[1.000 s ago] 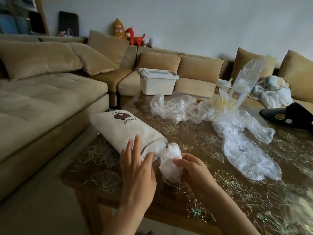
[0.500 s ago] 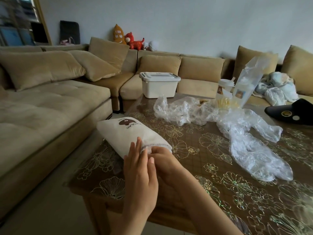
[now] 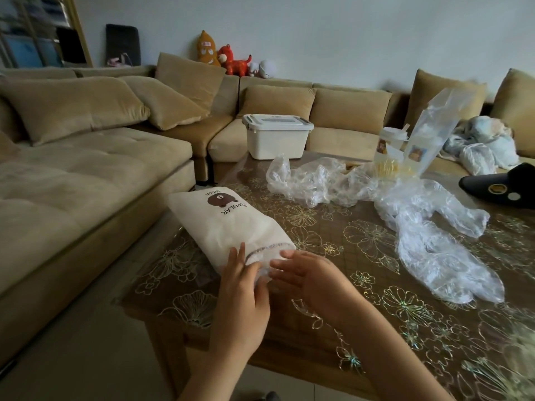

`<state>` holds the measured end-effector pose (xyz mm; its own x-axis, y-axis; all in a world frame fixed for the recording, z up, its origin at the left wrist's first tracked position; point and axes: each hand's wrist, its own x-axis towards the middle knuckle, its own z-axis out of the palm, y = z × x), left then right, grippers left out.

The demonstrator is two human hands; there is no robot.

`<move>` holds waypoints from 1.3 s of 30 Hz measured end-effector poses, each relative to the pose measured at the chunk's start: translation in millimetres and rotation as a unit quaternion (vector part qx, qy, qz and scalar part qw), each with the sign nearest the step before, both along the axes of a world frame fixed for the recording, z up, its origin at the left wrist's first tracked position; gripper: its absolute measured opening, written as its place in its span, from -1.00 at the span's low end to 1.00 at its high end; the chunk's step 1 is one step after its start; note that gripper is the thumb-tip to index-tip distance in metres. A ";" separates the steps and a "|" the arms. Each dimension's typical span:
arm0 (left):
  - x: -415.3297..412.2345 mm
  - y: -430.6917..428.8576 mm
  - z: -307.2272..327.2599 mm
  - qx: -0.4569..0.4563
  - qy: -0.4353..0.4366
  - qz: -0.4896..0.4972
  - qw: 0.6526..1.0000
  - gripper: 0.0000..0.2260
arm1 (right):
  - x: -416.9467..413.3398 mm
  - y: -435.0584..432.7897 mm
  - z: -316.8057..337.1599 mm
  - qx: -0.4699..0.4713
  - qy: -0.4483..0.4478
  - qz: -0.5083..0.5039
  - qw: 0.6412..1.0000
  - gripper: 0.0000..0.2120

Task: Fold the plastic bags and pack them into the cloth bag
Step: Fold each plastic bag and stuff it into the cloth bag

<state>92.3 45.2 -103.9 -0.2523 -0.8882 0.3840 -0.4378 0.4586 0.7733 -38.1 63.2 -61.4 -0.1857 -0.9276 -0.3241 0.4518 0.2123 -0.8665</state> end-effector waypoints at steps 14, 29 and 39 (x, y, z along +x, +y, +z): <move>-70.4 33.0 28.4 -0.199 0.014 0.029 0.979 -0.73 | -159.8 89.2 -36.5 0.172 0.768 -0.016 0.617 -0.48; -103.9 53.8 58.5 0.525 0.307 -0.231 0.759 -0.61 | -82.6 123.8 -25.6 -0.257 0.775 -0.058 0.574 -0.77; -74.2 38.0 58.6 0.515 0.309 -0.205 0.773 -0.82 | -105.9 123.1 7.2 -0.131 0.433 -0.123 0.883 -0.51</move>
<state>18.1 83.2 -45.2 -0.6447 -0.6973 -0.3132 0.1806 -0.5371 0.8240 -144.0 186.3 -54.3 -0.4657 -0.8464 0.2584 -0.3994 -0.0595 -0.9148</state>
